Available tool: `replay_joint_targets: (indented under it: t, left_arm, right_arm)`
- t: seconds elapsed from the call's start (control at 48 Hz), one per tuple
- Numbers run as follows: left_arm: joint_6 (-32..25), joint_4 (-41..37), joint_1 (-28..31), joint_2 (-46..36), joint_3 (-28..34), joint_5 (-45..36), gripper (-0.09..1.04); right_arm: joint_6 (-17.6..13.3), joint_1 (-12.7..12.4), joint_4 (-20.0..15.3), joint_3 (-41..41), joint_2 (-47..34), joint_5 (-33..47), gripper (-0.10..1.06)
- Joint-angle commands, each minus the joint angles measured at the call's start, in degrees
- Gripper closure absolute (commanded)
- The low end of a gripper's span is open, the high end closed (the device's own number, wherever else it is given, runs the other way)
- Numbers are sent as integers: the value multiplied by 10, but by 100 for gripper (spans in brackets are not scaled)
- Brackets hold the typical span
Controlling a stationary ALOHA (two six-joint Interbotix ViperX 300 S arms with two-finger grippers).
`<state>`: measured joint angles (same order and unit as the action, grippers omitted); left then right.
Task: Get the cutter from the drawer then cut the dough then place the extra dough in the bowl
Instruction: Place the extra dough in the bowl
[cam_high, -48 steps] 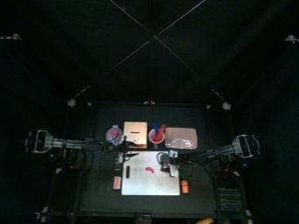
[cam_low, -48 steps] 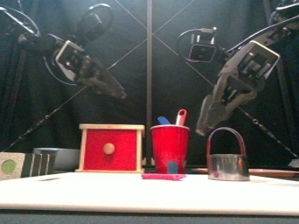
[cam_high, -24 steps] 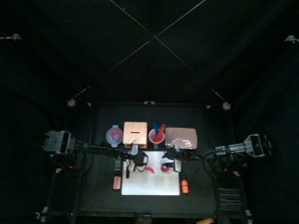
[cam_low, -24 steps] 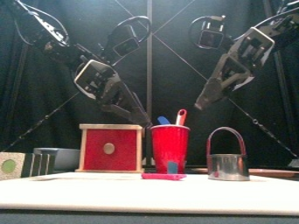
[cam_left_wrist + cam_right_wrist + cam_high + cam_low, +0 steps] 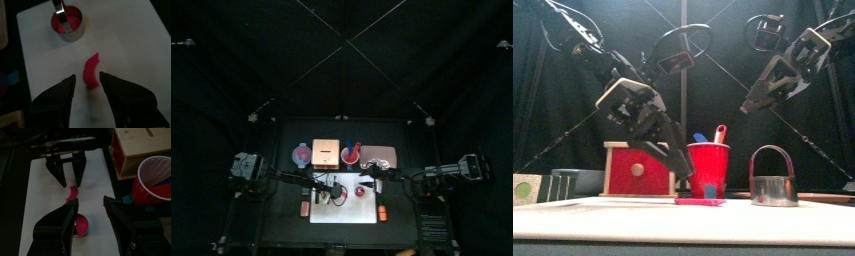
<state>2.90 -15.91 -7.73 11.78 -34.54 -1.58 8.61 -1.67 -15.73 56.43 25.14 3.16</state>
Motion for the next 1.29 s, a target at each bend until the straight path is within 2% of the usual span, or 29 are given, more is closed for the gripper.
replay_joint_targets:
  t: [0.021,0.417,0.708,1.125,1.292]
  left_arm:
    - [0,0,1,8,28,-23,13]
    - [0,4,1,33,54,-62,15]
    - [0,14,1,39,55,-93,23]
    - [0,34,1,61,68,-153,25]
    - [0,38,1,62,75,-175,31]
  right_arm:
    - [0,-2,-2,-5,11,5,15]
    - [-1,-2,-9,3,11,5,15]
    - [-1,-4,-13,3,11,5,15]
    - [-1,-4,-22,4,11,5,15]
    - [-1,-4,-22,5,11,5,15]
